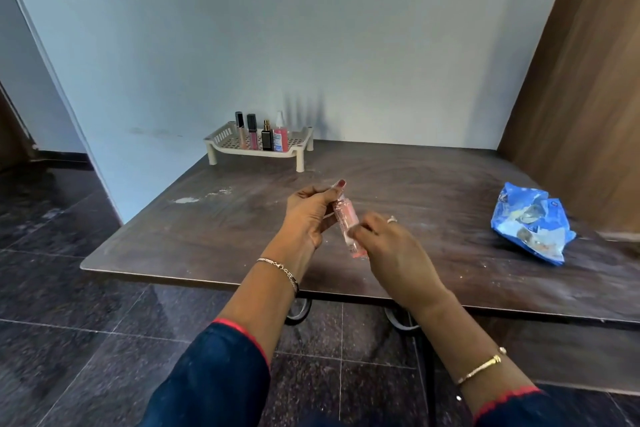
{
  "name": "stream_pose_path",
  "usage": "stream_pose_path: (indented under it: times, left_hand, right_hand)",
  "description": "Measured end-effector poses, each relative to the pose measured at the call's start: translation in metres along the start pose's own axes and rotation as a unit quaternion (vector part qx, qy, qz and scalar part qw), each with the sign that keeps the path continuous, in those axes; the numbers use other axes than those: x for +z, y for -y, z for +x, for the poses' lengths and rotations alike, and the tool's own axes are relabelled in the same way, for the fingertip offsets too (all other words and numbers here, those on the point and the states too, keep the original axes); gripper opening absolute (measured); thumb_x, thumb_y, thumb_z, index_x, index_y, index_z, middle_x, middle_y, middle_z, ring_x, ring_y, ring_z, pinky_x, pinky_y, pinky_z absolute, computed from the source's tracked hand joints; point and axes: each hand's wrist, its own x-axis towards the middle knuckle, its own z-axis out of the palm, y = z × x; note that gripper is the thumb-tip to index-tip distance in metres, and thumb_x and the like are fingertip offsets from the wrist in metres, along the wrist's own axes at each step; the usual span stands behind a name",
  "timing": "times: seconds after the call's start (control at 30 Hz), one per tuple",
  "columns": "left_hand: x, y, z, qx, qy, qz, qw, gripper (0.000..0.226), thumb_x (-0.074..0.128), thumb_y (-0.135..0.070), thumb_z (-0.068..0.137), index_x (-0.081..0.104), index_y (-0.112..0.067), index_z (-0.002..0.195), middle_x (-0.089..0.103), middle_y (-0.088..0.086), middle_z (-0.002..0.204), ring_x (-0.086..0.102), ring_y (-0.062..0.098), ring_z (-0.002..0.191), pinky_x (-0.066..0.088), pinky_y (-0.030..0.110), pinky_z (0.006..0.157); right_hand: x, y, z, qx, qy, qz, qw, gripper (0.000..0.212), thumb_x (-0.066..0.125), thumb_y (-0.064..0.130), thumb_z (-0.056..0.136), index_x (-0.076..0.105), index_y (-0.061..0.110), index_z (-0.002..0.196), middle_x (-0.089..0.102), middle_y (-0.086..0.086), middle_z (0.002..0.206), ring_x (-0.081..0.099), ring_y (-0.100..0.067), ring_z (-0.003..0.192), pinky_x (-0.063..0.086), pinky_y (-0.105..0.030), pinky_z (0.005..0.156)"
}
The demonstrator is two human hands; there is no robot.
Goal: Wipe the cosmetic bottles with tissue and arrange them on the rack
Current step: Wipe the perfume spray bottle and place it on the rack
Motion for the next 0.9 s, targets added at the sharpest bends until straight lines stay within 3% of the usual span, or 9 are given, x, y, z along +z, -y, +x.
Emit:
stream_pose_path:
  times: [0.13, 0.3, 0.6, 0.73, 0.83, 0.9]
  left_hand:
    - [0.004, 0.007, -0.001, 0.004, -0.015, 0.037, 0.999, 0.018, 0.078, -0.007, 0.073, 0.060, -0.009, 0.075, 0.063, 0.004, 0.065, 0.061, 0.015, 0.059, 0.052, 0.024, 0.048]
    - [0.013, 0.009, -0.008, 0.005, 0.006, 0.047, 0.999, 0.019, 0.074, 0.001, 0.076, 0.058, -0.007, 0.069, 0.067, 0.002, 0.058, 0.062, 0.012, 0.051, 0.054, 0.024, 0.048]
    - [0.002, -0.006, 0.003, 0.027, -0.046, 0.064, 0.997, 0.024, 0.081, -0.007, 0.069, 0.062, -0.005, 0.084, 0.063, 0.007, 0.072, 0.060, 0.013, 0.059, 0.059, 0.032, 0.060]
    - [0.010, 0.005, -0.004, 0.022, -0.017, 0.094, 0.995, 0.024, 0.076, 0.000, 0.072, 0.056, -0.009, 0.063, 0.070, 0.013, 0.078, 0.062, 0.013, 0.055, 0.057, 0.030, 0.056]
    - [0.012, 0.004, -0.009, 0.021, -0.007, 0.070, 0.997, 0.026, 0.074, 0.001, 0.075, 0.055, -0.010, 0.062, 0.066, 0.002, 0.055, 0.061, 0.008, 0.046, 0.051, 0.022, 0.046]
    - [0.009, 0.001, -0.009, 0.020, -0.005, 0.061, 0.998, 0.022, 0.074, 0.002, 0.075, 0.056, -0.007, 0.065, 0.067, 0.004, 0.059, 0.062, 0.010, 0.048, 0.053, 0.024, 0.048]
  right_hand:
    - [-0.001, 0.001, -0.008, 0.000, 0.017, -0.004, 1.000, 0.036, 0.078, -0.004, 0.060, 0.068, 0.010, 0.091, 0.060, -0.005, 0.086, 0.056, -0.022, 0.064, 0.042, -0.026, 0.046]
    - [-0.003, -0.005, 0.021, 0.009, -0.011, -0.008, 1.000, 0.020, 0.062, 0.000, 0.076, 0.066, 0.009, 0.094, 0.060, -0.010, 0.094, 0.058, -0.027, 0.070, 0.050, -0.034, 0.050]
    - [0.010, 0.011, -0.017, -0.011, 0.047, -0.035, 0.998, 0.036, 0.080, 0.001, 0.063, 0.065, 0.008, 0.095, 0.059, -0.006, 0.094, 0.056, -0.022, 0.072, 0.045, -0.029, 0.043]
    - [0.007, 0.003, 0.009, 0.035, -0.012, -0.020, 0.999, 0.027, 0.072, -0.001, 0.069, 0.067, 0.009, 0.093, 0.062, -0.007, 0.093, 0.058, -0.024, 0.071, 0.047, -0.029, 0.048]
    - [0.009, -0.002, 0.028, 0.044, -0.026, 0.005, 0.999, 0.019, 0.067, 0.001, 0.076, 0.066, 0.010, 0.093, 0.060, -0.008, 0.095, 0.059, -0.027, 0.076, 0.049, -0.034, 0.055]
    - [0.011, -0.003, 0.027, 0.047, -0.052, 0.036, 0.997, 0.019, 0.065, 0.000, 0.077, 0.068, 0.009, 0.094, 0.062, -0.007, 0.093, 0.059, -0.025, 0.076, 0.047, -0.031, 0.059]
